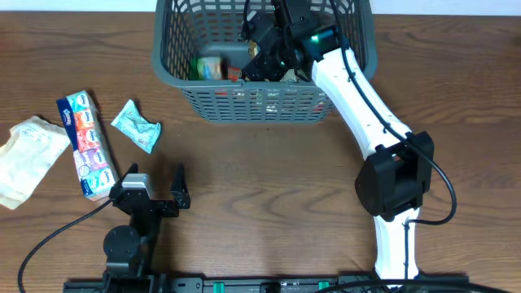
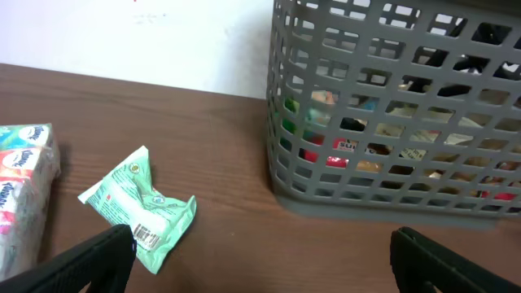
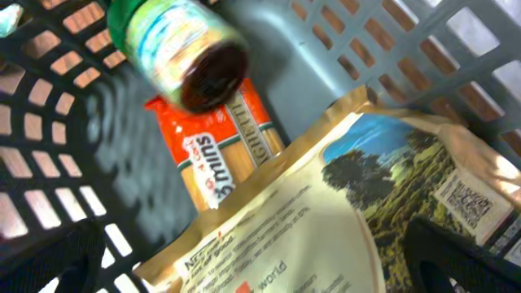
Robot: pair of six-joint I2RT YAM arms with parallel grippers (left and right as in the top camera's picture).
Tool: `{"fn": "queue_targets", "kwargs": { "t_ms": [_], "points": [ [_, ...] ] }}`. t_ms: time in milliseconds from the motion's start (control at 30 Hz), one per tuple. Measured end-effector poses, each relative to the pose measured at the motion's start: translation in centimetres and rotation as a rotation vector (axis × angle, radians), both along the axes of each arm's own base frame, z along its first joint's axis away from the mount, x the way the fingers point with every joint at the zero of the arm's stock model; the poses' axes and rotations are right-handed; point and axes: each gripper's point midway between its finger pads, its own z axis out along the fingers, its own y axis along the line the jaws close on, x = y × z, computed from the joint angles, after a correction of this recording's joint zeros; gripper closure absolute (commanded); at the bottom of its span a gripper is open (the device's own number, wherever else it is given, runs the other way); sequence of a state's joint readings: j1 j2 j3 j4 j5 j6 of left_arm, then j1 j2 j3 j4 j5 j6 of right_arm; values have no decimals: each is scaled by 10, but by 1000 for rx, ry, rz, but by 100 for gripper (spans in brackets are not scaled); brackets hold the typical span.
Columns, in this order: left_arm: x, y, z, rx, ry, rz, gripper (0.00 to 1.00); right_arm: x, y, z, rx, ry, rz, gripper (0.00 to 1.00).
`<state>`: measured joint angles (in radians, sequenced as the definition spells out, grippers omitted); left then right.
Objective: Pack container
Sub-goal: 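Carry the jar into the basket and release it, then move the left gripper to the mint-green wipes packet and grasp it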
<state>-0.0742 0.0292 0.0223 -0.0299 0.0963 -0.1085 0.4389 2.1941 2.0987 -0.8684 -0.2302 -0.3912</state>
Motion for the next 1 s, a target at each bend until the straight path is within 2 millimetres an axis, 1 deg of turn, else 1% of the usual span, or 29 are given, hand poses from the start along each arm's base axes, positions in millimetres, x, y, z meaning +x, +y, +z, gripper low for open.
{"fn": "queue_targets", "kwargs": {
  "t_ms": [67, 133, 200, 233, 300, 367, 400, 433, 467, 533, 567, 600, 633, 667, 700, 733, 833, 933, 1000],
  "points": [
    [0, 0, 0, 0, 0, 0, 2, -1, -1, 5, 0, 2, -1, 1],
    [0, 0, 0, -6, 0, 1, 2, 1, -2, 19, 9, -19, -4, 1],
    [0, 0, 0, -23, 7, 4, 1, 8, -8, 45, 28, -66, -21, 1],
    [-1, 1, 0, -28, 17, 6, 2, 13, -17, 66, 46, -101, -48, 1],
    [-4, 3, -2, -31, 64, 20, 2, 23, -40, 107, 79, -173, -124, 1],
    [-9, 9, -1, -25, 141, 58, 2, 31, -84, 159, 133, -251, -257, 1],
    [-13, 14, 7, -16, 179, 82, 2, 32, -114, 188, 165, -294, -339, 1],
    [-16, 18, 20, -7, 203, 107, 2, 30, -149, 214, 196, -332, -430, 1],
    [-19, 21, 30, 0, 233, 123, 2, 27, -170, 229, 215, -353, -486, 1],
    [-21, 27, 66, 15, 273, 157, 2, 11, -239, 262, 253, -390, -673, 1],
    [-21, 30, 83, 21, 293, 170, 2, 1, -267, 269, 263, -390, -752, 1],
    [-19, 32, 100, 26, 311, 183, 2, -10, -293, 273, 270, -379, -831, 1],
    [-17, 35, 116, 33, 342, 198, 2, -20, -314, 272, 273, -358, -900, 1],
    [-15, 36, 127, 37, 369, 206, 2, -30, -330, 267, 273, -325, -960, 1],
    [-9, 40, 143, 43, 407, 224, 2, -40, -348, 257, 270, -274, -1027, 1],
    [-5, 43, 153, 47, 440, 236, 2, -47, -359, 247, 261, -229, -1069, 1],
    [8, 52, 176, 41, 573, 286, 2, -62, -387, 206, 229, -69, -1185, 1],
    [19, 62, 190, 20, 704, 336, 1, -67, -405, 168, 199, 62, -1253, 1],
    [31, 66, 196, 13, 757, 355, 2, -67, -411, 148, 186, 121, -1274, 1]
  ]
}}
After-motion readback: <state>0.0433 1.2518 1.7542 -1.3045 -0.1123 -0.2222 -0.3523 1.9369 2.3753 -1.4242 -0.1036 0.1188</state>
